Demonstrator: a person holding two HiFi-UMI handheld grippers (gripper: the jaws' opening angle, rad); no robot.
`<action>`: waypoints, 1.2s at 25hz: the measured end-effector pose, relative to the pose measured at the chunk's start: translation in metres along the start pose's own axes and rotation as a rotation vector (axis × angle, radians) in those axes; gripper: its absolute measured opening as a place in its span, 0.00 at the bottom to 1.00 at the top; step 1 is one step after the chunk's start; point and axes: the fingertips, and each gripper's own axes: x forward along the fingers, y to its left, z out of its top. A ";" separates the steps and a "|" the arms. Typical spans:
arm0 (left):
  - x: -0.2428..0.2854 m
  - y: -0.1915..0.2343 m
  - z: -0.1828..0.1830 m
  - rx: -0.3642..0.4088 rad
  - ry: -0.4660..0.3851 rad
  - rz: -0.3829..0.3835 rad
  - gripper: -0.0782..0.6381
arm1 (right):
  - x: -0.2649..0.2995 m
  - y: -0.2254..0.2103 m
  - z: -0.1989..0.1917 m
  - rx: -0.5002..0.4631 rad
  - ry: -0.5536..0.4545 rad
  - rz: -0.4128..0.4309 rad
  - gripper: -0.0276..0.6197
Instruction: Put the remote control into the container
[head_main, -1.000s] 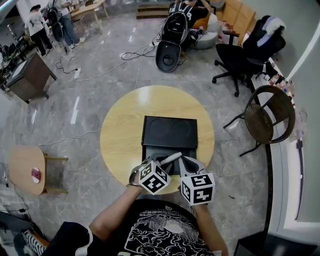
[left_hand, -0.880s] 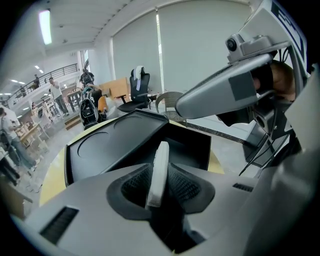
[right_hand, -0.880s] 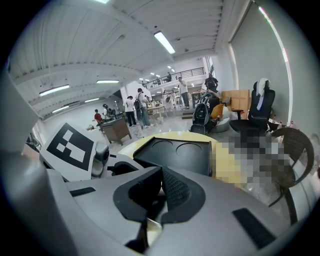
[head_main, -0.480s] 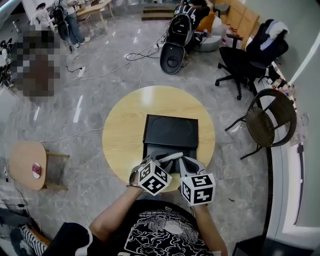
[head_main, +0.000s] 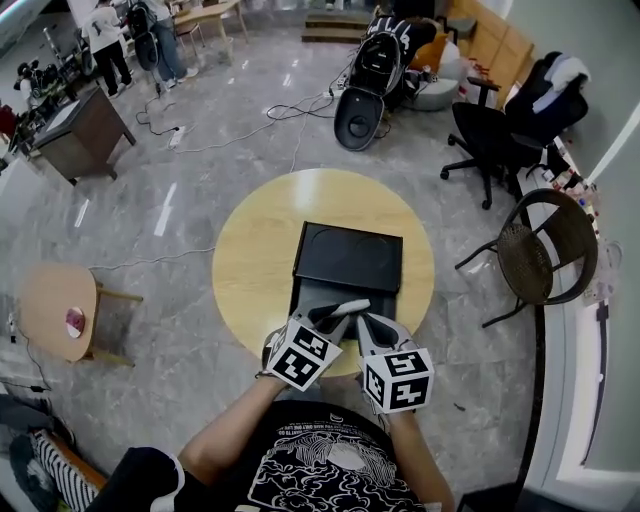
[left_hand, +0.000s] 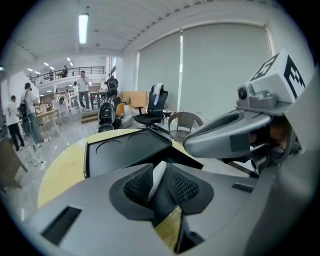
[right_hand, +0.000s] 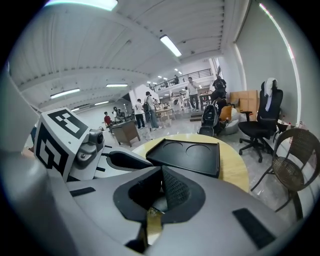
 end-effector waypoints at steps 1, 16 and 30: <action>-0.004 0.000 0.002 -0.011 -0.012 0.007 0.23 | -0.002 0.002 0.000 -0.003 -0.001 0.005 0.08; -0.058 -0.012 0.015 -0.111 -0.145 0.088 0.16 | -0.027 0.039 0.011 -0.067 -0.054 0.080 0.08; -0.102 -0.058 0.030 -0.159 -0.252 0.168 0.13 | -0.079 0.062 0.008 -0.100 -0.125 0.163 0.08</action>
